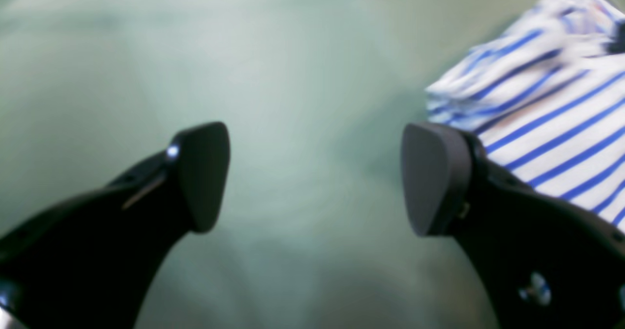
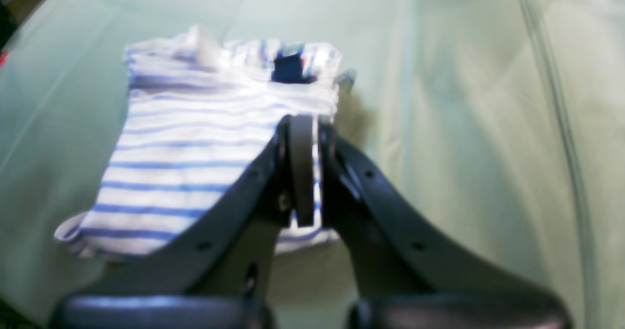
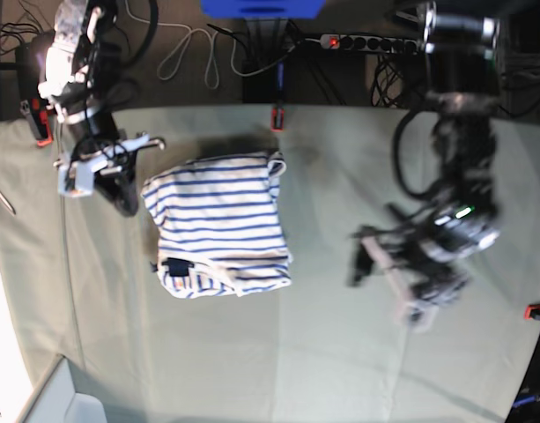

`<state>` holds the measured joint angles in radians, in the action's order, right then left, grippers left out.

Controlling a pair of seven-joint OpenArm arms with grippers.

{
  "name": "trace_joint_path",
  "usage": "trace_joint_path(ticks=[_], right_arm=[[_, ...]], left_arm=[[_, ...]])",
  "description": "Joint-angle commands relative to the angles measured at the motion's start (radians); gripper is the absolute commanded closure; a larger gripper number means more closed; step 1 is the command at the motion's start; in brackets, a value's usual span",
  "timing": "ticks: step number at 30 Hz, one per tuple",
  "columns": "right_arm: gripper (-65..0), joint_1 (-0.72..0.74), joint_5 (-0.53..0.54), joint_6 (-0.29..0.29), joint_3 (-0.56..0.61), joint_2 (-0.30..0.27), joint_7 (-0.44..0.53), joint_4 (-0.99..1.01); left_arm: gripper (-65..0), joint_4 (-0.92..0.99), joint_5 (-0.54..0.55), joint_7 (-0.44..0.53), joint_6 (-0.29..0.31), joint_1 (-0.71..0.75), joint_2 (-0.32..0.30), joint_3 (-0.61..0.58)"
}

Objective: Layout the t-shirt on the table in an organized manner, then fold the t-shirt properly
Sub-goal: 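Smooth the bundle edge with the right gripper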

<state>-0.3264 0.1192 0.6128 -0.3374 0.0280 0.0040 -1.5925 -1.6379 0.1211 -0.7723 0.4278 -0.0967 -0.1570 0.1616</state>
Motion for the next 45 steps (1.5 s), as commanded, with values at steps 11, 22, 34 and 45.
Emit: trace_joint_path(ticks=[11, 22, 34, 45], right_arm=[[0.0, 0.114, 0.017, 0.008, 0.261, -0.084, -0.034, -0.010], [0.0, 0.505, 0.017, 0.008, 0.585, -0.104, -0.273, 0.223], [0.0, 0.838, 0.017, 0.003, 0.593, -0.073, -0.098, 0.889], [0.0, 0.919, 0.017, 0.002, 0.584, -0.076, 0.164, 1.306]], left_arm=[[-52.5, -0.223, 0.007, -0.063, 0.003, 0.481, 0.070, 0.605], [-52.5, -0.223, 0.007, -0.055, 0.004, 0.645, 0.142, 0.689], [-52.5, -0.223, 0.007, -0.054, 0.004, 0.684, 0.156, 0.691], [-52.5, -0.223, 0.007, -0.054, 0.004, 0.659, 0.156, 0.689]])
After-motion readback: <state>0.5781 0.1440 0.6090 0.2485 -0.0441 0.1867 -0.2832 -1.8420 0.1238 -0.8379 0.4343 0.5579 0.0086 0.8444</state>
